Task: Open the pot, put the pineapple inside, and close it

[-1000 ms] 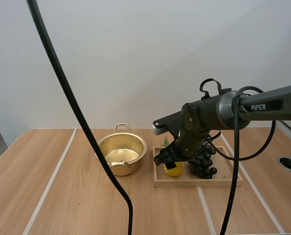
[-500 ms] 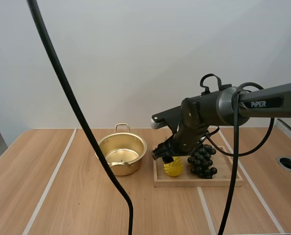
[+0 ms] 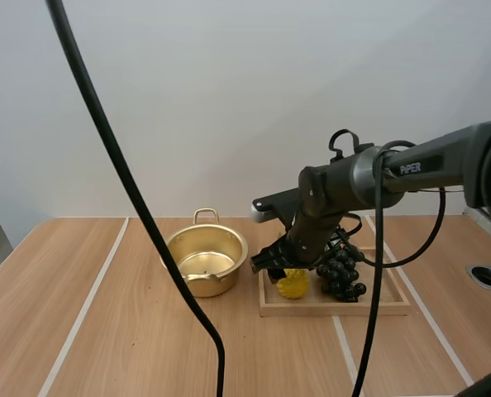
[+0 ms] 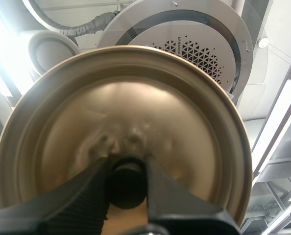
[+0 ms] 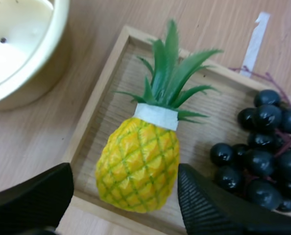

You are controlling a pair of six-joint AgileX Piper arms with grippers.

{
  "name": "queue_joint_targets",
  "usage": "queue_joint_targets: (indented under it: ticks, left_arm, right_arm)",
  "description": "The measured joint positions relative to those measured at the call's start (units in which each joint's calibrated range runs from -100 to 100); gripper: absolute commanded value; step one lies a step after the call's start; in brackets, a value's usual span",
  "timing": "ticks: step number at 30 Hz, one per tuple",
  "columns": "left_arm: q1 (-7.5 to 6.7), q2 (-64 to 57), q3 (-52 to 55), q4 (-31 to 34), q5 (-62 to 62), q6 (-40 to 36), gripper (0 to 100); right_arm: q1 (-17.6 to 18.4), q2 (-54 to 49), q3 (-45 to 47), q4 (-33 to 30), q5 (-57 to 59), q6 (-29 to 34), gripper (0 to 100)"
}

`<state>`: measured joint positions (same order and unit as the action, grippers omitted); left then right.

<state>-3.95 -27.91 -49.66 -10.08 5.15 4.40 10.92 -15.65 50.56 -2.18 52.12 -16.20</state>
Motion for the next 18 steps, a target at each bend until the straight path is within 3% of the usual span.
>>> queue_joint_targets:
  ticks: [15,16,18]
  left_arm:
    - [0.00,0.00,0.00,0.00,1.00,0.00,0]
    - [0.00,0.00,0.00,0.00,1.41,0.00,0]
    - [0.00,0.00,0.00,0.00,2.04,0.00,0]
  right_arm:
    - [0.00,6.31,0.00,0.00,-8.19,-0.38,99]
    - [0.00,6.31,0.00,-0.11,-8.60,-0.38,80]
    - [0.00,6.31,0.00,-0.11,-9.49,-0.38,27]
